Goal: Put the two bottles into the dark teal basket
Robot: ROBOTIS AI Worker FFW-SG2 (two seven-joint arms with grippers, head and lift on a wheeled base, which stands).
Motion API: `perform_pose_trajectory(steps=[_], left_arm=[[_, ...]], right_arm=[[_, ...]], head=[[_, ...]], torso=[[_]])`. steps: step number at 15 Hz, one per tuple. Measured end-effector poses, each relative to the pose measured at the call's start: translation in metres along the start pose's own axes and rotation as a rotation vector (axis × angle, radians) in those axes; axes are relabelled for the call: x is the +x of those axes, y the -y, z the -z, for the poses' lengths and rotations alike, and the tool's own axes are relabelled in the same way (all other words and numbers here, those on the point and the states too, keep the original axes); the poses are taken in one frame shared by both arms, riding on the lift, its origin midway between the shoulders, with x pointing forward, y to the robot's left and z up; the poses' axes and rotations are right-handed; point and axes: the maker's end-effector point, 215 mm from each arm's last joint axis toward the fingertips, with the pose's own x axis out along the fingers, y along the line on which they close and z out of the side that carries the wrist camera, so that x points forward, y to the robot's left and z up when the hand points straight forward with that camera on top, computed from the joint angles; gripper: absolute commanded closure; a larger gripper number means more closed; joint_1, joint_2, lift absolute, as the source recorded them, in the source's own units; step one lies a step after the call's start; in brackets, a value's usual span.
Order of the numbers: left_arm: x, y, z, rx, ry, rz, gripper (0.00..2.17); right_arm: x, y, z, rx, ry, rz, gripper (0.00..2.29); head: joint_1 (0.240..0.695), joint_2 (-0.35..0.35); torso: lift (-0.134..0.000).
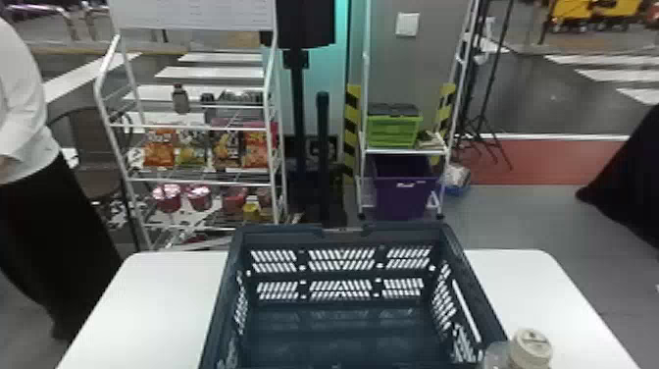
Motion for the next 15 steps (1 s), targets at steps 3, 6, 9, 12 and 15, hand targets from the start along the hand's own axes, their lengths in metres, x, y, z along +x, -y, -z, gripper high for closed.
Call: perform_pose_trajectory(steps=[3, 6, 9, 12, 15], left_arm=[[0.0, 0.002, -0.004, 0.001, 0.006, 0.002, 2.15], [0.001, 0.004, -0.005, 0.015, 0.004, 0.006, 2.15], [0.001, 0.011, 0.001, 0.039, -0.023, 0.012, 2.15], [0.0, 0.018, 0.011, 0.059, -0.054, 0.021, 2.15], [-0.003, 0.019, 0.017, 0.071, -0.069, 0.012, 2.15]], right_arm=[[0.018, 0.002, -0.009, -0.005, -0.024, -0.004, 1.95], [0.033, 0.0, -0.02, -0.02, -0.014, -0.01, 1.95], [0.056, 0.0, -0.022, -0.027, -0.025, -0.018, 1.95], [0.09, 0.009, -0.006, -0.02, -0.107, -0.012, 1.95], [0.12, 0.01, 0.009, -0.022, -0.175, -0.014, 1.95]], head=[[0.499, 0.0], [0.499, 0.0], [0.499, 0.0], [0.499, 0.0], [0.499, 0.0]], torso=[[0.0], [0.0], [0.0], [0.0], [0.0]])
